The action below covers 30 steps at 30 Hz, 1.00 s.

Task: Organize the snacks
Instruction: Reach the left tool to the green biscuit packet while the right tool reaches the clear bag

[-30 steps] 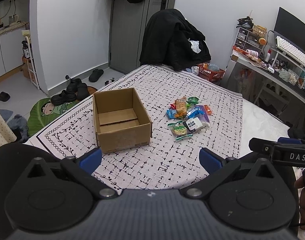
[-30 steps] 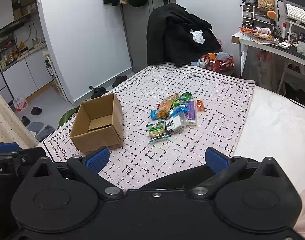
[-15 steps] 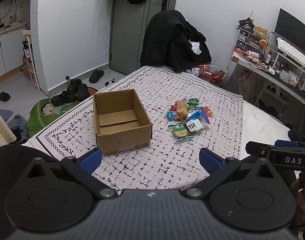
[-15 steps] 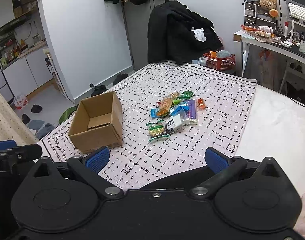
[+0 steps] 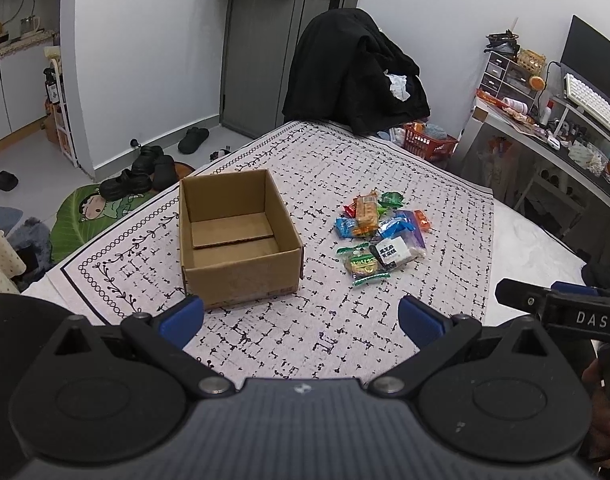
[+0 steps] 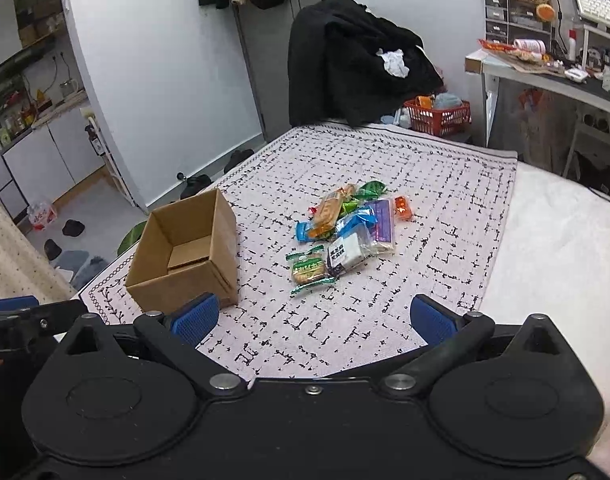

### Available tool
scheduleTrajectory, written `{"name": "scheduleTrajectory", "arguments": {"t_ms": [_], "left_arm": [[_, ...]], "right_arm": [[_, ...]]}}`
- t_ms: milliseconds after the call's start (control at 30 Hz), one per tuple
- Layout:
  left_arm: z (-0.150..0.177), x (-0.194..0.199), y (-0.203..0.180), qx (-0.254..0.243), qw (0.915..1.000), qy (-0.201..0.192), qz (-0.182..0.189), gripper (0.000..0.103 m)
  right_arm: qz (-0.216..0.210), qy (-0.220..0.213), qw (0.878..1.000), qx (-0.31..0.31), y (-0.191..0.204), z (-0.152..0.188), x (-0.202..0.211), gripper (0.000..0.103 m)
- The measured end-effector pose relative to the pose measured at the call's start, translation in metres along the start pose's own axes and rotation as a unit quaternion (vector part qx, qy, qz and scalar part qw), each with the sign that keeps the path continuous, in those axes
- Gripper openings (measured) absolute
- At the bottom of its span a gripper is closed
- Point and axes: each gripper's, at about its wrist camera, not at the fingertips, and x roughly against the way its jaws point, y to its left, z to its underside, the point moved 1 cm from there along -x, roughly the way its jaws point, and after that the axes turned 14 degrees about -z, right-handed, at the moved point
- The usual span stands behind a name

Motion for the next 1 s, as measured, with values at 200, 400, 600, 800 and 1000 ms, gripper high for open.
{"name": "scheduleTrajectory", "arguments": {"t_ms": [200, 400, 600, 800, 1000], "left_arm": [[-0.002, -0.012, -0.008, 0.001, 1.0, 0.002, 0.002, 0.103], [-0.008, -0.026, -0.013, 0.012, 0.9999, 0.003, -0.009, 0.103], [-0.015, -0.04, -0.022, 0.015, 0.9998, 0.002, -0.01, 0.103], [-0.021, -0.056, -0.032, 0.017, 0.9997, 0.004, -0.02, 0.103], [-0.023, -0.073, -0.047, 0.005, 0.9996, 0.008, -0.027, 0.103]], "right_arm": [[0.003, 0.004, 1.0, -0.005, -0.012, -0.001, -0.013, 0.103], [0.002, 0.008, 1.0, 0.008, -0.019, -0.003, -0.027, 0.103], [-0.002, 0.018, 1.0, 0.008, -0.029, -0.008, -0.043, 0.103], [-0.006, 0.03, 1.0, 0.001, -0.042, -0.012, -0.06, 0.103], [-0.021, 0.047, 0.998, -0.028, -0.058, -0.016, -0.077, 0.103]]}}
